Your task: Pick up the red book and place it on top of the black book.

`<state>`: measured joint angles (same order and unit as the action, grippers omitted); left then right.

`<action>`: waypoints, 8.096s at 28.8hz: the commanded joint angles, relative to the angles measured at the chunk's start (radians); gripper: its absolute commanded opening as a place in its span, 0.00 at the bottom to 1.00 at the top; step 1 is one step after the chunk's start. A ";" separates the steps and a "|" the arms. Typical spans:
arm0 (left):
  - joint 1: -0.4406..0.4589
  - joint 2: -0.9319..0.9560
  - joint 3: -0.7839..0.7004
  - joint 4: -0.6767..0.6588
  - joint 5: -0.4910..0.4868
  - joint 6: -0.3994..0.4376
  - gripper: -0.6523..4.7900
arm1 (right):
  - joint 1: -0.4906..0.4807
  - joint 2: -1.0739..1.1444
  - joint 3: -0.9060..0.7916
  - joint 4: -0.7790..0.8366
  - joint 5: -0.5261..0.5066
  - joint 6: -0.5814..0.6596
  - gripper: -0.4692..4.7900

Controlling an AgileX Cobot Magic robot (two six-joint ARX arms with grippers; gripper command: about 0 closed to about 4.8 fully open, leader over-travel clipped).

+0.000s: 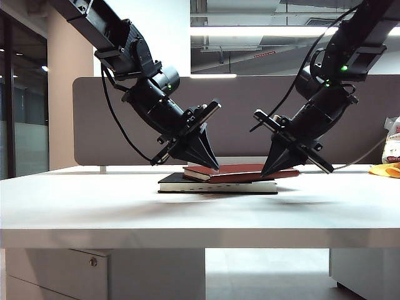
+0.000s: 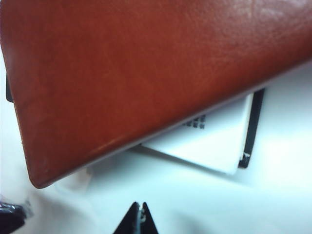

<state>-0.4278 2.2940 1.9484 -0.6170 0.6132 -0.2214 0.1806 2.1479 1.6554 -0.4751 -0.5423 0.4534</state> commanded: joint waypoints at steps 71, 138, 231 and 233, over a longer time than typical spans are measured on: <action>0.083 0.068 0.092 -0.047 -0.055 0.050 0.11 | -0.069 -0.010 0.005 0.081 0.023 0.026 0.09; 0.099 0.014 0.248 -0.238 -0.048 0.162 0.11 | -0.070 0.060 0.007 0.229 0.123 0.129 0.09; 0.220 -0.229 0.249 -0.286 -0.172 0.222 0.11 | -0.146 -0.258 0.010 -0.018 0.235 -0.115 0.09; 0.220 -0.255 0.249 -0.287 -0.172 0.222 0.11 | -0.146 -0.280 0.010 -0.030 0.235 -0.115 0.09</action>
<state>-0.2089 2.0560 2.1948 -0.9112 0.4465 -0.0067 0.0338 1.8866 1.6619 -0.4950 -0.3099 0.3450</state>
